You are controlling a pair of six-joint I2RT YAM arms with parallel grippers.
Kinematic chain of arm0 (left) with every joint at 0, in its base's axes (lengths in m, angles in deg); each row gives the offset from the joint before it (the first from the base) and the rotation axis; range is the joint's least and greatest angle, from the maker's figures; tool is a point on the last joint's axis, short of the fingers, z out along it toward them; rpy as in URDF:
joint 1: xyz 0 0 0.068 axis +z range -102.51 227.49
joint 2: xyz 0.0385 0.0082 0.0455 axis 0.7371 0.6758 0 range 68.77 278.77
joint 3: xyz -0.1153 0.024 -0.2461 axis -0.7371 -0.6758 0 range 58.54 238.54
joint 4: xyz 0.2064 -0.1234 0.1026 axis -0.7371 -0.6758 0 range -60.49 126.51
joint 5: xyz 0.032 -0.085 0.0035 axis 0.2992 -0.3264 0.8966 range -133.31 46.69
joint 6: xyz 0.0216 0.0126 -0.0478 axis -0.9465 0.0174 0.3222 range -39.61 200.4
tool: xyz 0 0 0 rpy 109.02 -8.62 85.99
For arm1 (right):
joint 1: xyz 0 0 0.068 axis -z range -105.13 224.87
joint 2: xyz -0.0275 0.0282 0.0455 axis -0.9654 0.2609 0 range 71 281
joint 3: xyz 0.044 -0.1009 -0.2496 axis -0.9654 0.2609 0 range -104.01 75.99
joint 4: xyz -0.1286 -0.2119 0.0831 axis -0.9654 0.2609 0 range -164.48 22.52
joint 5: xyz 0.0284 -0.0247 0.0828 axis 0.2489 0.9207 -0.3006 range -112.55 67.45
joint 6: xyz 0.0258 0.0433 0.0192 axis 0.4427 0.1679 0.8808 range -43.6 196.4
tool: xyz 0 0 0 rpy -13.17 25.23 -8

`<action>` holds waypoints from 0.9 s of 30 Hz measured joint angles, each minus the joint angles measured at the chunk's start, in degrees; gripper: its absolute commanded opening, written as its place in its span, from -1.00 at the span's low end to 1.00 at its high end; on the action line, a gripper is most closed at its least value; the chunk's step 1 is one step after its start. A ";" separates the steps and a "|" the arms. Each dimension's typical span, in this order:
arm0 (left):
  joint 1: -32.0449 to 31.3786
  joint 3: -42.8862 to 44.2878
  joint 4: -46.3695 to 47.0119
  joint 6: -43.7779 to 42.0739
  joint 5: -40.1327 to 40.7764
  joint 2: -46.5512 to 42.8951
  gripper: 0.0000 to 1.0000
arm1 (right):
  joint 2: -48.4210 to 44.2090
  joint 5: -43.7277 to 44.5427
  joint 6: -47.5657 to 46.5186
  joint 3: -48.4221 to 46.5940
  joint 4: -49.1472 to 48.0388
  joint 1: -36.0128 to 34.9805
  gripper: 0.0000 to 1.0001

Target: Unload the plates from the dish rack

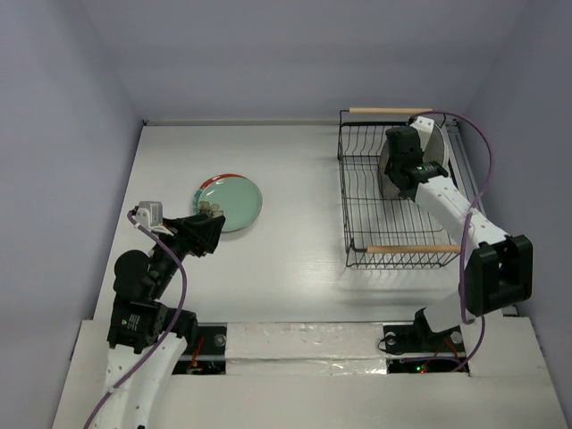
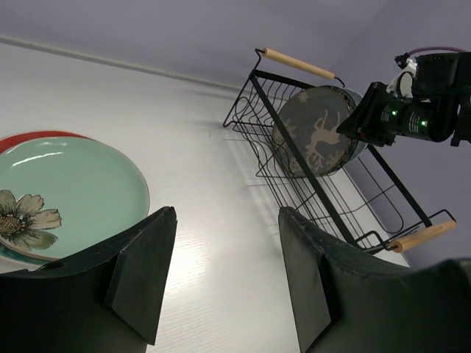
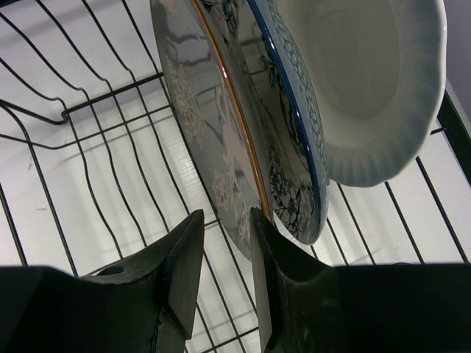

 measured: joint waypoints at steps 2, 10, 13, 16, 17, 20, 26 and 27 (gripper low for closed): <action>0.00 0.00 0.00 -0.02 0.00 0.00 0.09 | -0.28 -0.20 0.00 0.04 -0.02 0.02 -0.23; 0.00 0.00 0.00 -0.02 0.00 0.00 0.09 | -5.75 -1.57 -0.48 1.75 -0.55 0.22 -0.05; 0.00 0.00 -0.02 0.00 0.00 0.00 0.09 | -5.49 -1.38 -0.63 1.75 -0.55 0.35 -0.07; 0.00 0.00 -0.02 0.00 0.00 0.02 0.09 | -4.70 -1.57 -0.92 1.75 -0.59 0.57 -0.09; 0.00 0.00 0.00 0.00 0.00 0.02 0.09 | -4.33 -1.68 -1.14 1.75 -0.70 0.72 -0.11; 0.00 0.00 0.00 0.00 0.00 0.02 0.09 | -1.66 -1.42 -1.88 0.57 -0.85 1.31 -0.29; 0.00 0.00 -0.02 0.00 0.00 0.02 0.09 | 5.51 1.25 -4.17 -3.13 0.04 1.70 -0.67; 0.00 0.00 -0.02 0.00 0.00 0.02 0.09 | 5.92 1.81 -5.01 -3.45 0.28 1.79 -0.73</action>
